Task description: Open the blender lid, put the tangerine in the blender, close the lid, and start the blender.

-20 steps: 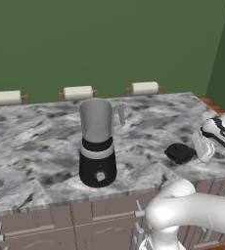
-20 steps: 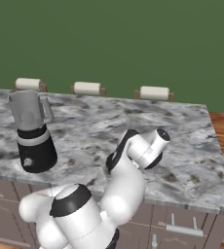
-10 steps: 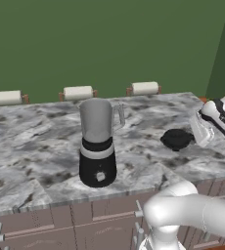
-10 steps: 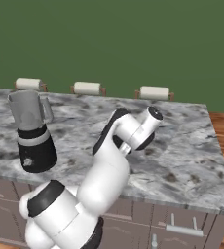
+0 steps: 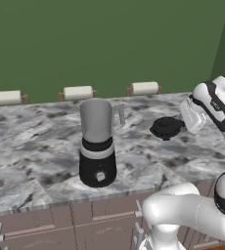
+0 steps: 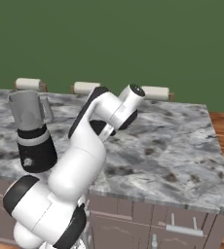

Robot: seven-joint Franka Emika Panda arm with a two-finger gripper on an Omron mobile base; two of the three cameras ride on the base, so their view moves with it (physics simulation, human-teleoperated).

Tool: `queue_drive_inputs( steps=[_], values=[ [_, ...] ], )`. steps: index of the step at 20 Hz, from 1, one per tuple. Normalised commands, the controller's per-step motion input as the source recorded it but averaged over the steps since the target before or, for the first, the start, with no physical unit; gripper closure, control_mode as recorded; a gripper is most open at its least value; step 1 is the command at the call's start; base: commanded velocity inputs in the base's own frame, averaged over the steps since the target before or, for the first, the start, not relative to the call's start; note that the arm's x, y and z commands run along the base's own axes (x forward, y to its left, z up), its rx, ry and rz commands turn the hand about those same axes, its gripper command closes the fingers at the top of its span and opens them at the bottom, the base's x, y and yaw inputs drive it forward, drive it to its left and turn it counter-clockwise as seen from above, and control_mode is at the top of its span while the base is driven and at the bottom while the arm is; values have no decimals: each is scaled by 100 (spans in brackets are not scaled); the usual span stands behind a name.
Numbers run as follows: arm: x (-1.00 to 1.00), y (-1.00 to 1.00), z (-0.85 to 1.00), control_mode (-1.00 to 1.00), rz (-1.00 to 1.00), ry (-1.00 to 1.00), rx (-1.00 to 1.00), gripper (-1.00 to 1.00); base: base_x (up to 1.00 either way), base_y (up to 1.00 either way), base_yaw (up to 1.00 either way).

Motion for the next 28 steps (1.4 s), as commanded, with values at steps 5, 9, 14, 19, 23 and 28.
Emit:
queue_drive_inputs(
  steps=[5, 9, 14, 19, 23, 28],
  values=[
    [-2, 34, 48, -100, 6, 0, 12, 100, 0, 0, 0],
    [0, 24, 37, -100, 8, -4, 24, 100, 0, 0, 0],
    [-1, 20, 34, -100, 11, -6, 26, 100, 0, 0, 0],
    [0, 32, 46, -100, 14, -11, 24, 100, 0, 0, 0],
    [0, 56, 64, -100, 14, -17, 15, 100, 0, 0, 0],
    [0, 62, 70, -100, 10, -15, 10, 100, 0, 0, 0]
  ],
)
